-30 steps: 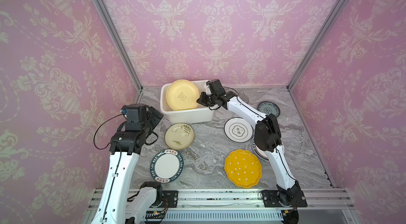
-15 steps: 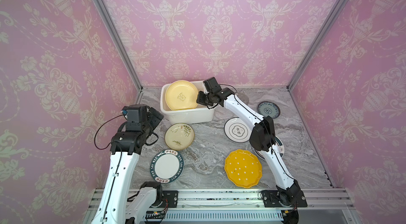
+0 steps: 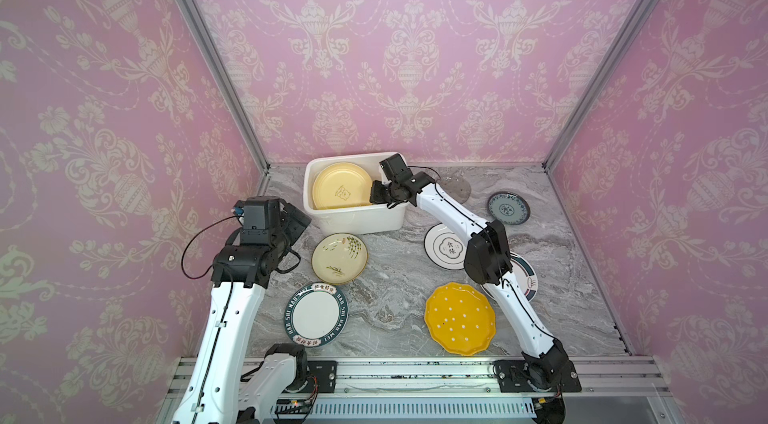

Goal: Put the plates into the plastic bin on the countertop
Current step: 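Lower the yellow bear plate into the white bin with the right gripper, then open the right gripper and raise it out of the bin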

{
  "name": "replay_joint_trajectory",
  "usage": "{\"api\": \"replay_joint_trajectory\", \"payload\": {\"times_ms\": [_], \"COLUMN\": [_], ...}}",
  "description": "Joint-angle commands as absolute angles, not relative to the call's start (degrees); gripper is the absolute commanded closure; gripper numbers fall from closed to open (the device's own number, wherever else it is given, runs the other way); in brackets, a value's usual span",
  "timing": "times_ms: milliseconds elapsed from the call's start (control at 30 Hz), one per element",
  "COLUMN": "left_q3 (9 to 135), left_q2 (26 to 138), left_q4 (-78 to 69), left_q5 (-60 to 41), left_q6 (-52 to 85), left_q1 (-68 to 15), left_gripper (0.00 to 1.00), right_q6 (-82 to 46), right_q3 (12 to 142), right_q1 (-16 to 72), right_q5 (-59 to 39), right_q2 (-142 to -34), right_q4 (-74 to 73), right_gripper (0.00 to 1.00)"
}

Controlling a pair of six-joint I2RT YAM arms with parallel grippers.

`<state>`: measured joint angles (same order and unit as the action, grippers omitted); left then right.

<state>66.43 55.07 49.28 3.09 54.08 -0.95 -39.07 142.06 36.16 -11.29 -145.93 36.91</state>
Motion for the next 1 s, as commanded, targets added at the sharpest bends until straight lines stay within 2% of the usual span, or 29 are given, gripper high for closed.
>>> {"api": "replay_joint_trajectory", "payload": {"times_ms": [0, 233, 600, 700, 967], "left_q3": [66.5, 66.4, 65.6, 65.6, 65.0], "left_q2": [55.4, 55.5, 55.5, 55.7, 55.6], "left_q4": [51.2, 51.2, 51.1, 51.3, 51.4], "left_q5": [1.9, 2.0, 2.2, 2.3, 2.5], "left_q6": [53.2, 53.1, 53.2, 53.1, 53.3], "left_q1": [-1.1, -1.0, -1.1, -1.0, -1.1], "left_gripper": [0.07, 0.07, 0.07, 0.06, 0.06], "right_q6": [-36.8, -37.1, -37.3, -37.5, -37.6], "right_q3": [143.4, 143.5, 143.0, 142.8, 142.1], "right_q1": [36.9, 36.8, 36.7, 36.7, 36.4], "right_q5": [-12.3, -11.9, -11.2, -11.2, -11.4], "right_q2": [-148.3, -149.0, -149.7, -149.9, -150.2], "right_q4": [37.2, 36.3, 36.0, 35.9, 35.5], "right_gripper": [1.0, 0.91, 0.89, 0.84, 0.81]}}
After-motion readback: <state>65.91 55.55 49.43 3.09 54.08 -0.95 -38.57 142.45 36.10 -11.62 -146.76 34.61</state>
